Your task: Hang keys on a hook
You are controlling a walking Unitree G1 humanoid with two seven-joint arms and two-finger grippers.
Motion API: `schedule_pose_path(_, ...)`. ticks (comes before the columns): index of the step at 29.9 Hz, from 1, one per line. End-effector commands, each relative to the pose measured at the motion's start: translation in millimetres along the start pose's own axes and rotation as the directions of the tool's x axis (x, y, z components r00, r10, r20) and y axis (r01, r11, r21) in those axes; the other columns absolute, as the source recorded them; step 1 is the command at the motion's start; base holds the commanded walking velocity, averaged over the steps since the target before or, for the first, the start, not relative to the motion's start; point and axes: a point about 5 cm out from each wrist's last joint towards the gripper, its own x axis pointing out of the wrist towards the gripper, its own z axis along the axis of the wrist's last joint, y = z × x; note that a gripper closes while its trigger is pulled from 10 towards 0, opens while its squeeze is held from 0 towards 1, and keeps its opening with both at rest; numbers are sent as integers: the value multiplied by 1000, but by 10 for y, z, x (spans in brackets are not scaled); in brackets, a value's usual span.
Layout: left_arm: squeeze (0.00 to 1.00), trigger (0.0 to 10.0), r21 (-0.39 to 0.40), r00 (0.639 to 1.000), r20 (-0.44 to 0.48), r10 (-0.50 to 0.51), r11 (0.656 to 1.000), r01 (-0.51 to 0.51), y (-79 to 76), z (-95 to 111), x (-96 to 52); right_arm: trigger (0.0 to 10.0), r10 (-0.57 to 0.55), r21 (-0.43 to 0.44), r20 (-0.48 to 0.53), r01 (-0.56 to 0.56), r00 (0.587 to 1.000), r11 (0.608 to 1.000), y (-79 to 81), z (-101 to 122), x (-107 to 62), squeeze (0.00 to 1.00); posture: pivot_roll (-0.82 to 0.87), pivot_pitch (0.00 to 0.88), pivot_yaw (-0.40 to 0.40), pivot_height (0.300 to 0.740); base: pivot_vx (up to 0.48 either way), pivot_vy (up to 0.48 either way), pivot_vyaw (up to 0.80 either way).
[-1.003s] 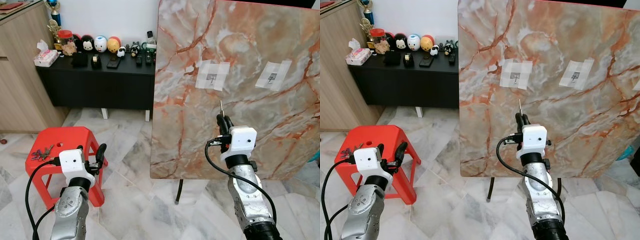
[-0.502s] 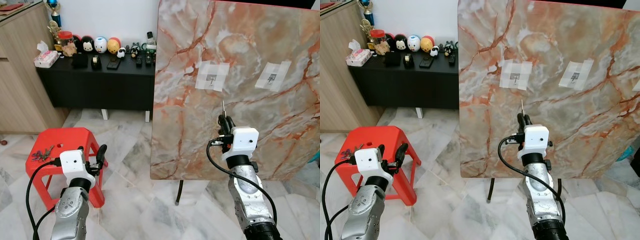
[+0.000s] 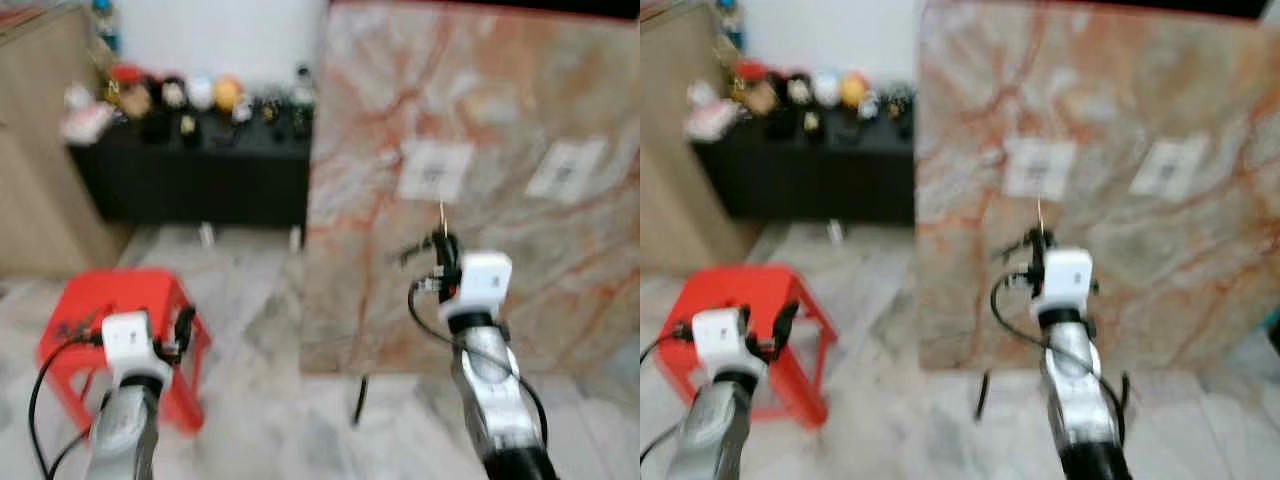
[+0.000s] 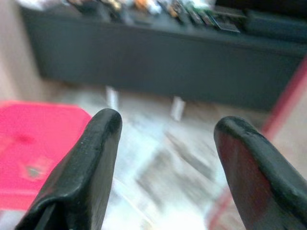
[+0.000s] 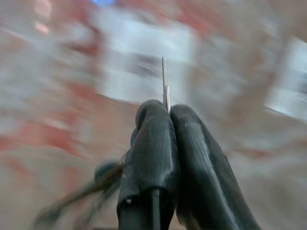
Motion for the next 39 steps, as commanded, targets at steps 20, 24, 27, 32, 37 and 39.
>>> schedule_pose_path(20, 0, 10000, 47, 875, -442, 198, 979, -198, 474, -1035, -805, 10000, 3, 18, 82, -5, 997, 1000, 77, 176, 75, 0, 26, 0, -93, 740, 107, 0, 0)
schedule_pose_path(24, 0, 10000, 42, 877, -440, 195, 980, -196, 452, -1048, -798, 10000, 31, 14, 102, -33, 994, 999, 127, 213, 80, 0, 27, 0, -95, 740, 0, 0, 0)
schedule_pose_path(27, 0, 10000, 39, 878, -439, 190, 981, -193, 435, -1054, -778, 10000, 41, 6, 106, -42, 994, 999, 150, 222, 78, 0, 27, 0, -96, 740, 0, 0, 0)
schedule_pose_path(32, 0, 10000, 36, 879, -439, 187, 981, -191, 430, -1061, -769, 10000, 37, 4, 102, -38, 994, 999, 142, 210, 85, 0, 26, 0, -95, 740, 0, 0, 0)
schedule_pose_path(37, 0, 10000, 36, 882, -433, 187, 981, -191, 428, -1060, -759, 10000, 45, 0, 92, -45, 995, 999, 158, 204, 116, 0, 26, 0, -96, 740, 0, 0, 0)
schedule_pose_path(39, 0, 10000, 35, 885, -427, 187, 981, -190, 424, -1054, -749, 10000, 52, -1, 89, -52, 995, 999, 172, 199, 130, 0, 26, 0, -95, 740, 0, 0, 0)
